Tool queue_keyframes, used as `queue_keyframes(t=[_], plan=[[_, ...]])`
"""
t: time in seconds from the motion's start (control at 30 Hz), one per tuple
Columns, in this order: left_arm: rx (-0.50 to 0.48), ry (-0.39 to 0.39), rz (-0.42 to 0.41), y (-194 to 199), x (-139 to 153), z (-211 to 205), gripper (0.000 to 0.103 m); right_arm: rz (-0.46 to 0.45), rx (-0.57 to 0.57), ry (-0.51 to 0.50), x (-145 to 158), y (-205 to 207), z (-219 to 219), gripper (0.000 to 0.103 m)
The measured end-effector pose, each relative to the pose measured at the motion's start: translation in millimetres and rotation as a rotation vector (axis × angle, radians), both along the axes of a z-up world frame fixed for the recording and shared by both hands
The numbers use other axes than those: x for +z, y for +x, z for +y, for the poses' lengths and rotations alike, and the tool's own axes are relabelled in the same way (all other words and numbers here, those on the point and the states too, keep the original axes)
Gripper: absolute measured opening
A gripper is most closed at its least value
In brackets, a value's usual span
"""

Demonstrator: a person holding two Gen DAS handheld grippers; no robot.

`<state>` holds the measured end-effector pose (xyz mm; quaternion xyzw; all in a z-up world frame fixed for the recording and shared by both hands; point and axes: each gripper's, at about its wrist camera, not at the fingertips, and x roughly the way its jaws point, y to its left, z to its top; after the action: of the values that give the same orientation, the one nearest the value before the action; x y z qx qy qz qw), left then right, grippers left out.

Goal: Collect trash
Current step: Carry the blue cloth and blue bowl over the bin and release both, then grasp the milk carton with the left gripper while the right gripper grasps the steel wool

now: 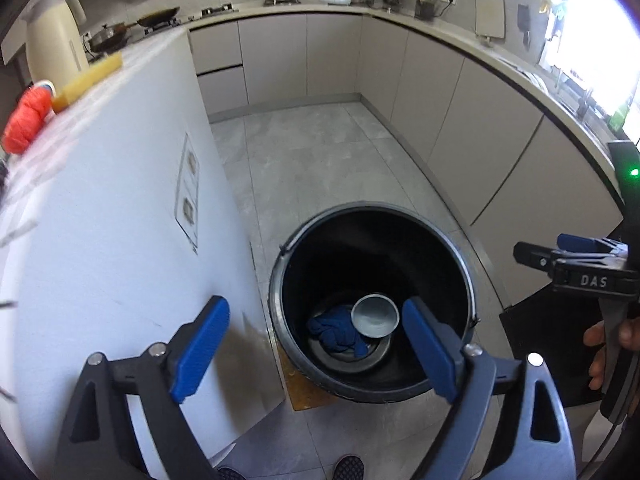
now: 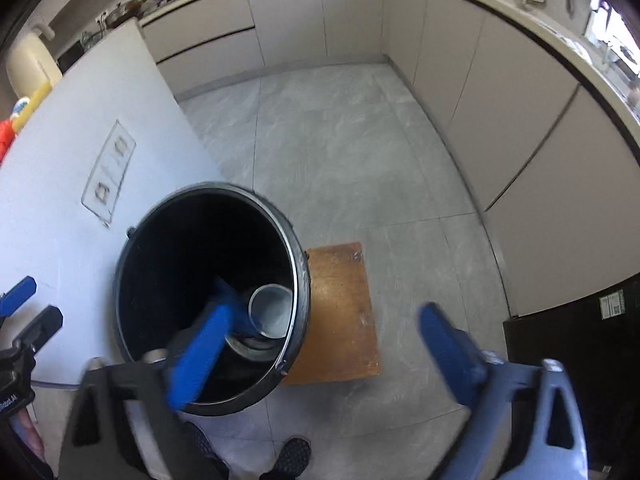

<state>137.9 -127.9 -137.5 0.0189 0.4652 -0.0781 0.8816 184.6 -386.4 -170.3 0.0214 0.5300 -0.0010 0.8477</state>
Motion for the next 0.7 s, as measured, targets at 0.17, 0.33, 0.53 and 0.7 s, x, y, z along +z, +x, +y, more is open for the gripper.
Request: queue_keyframes(t=[0.17,0.33,0.53,0.7], plan=[[0.006,-0.018,-0.053,-11.3,35.9,3.1,0.09,-0.096,-0.008,-0.004,44.5,-13.3,1.0,0.103],[0.012,-0.019,-0.106,-21.7,68.9,8.6,0.093,-0.138,0.004,0.008,79.3,-26.2,8.1,0.103],[0.022,-0.034,-0.134,-19.7,86.5,32.4,0.093,-0.187,0.021,-0.001,113.8,-39.8,32.8,0.103],[0.036,-0.047,-0.155,-26.1,96.6,56.8,0.093,-0.227,0.043,0.005,139.8,-53.2,65.7,0.103]])
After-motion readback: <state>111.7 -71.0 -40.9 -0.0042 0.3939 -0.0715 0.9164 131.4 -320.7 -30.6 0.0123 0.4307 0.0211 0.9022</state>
